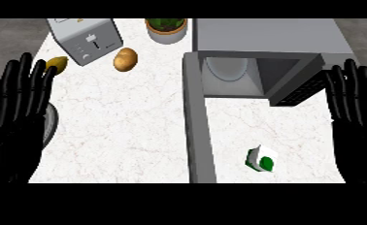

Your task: Pick up the milk, place it into the microwave and close the microwave

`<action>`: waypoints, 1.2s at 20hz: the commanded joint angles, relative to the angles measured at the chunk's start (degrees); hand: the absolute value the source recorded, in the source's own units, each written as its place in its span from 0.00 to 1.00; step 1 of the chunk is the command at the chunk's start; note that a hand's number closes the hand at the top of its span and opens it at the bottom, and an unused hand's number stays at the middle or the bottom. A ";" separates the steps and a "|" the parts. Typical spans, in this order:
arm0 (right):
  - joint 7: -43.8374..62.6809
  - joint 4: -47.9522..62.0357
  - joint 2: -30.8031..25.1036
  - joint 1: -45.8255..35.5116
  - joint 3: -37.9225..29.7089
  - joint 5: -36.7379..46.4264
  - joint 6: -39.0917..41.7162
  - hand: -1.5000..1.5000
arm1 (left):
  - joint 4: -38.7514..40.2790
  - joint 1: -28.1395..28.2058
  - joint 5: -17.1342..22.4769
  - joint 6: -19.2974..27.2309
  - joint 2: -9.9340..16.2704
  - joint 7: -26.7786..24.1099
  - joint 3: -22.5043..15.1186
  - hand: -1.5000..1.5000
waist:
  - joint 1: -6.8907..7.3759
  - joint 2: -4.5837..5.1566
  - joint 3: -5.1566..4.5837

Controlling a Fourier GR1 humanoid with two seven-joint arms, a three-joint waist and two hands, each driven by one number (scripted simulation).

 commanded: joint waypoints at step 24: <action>-0.02 1.40 3.31 9.94 9.22 3.60 -2.81 0.00 | -10.41 15.94 -0.19 -1.74 -4.57 2.03 -3.73 0.00 | -0.21 0.51 1.76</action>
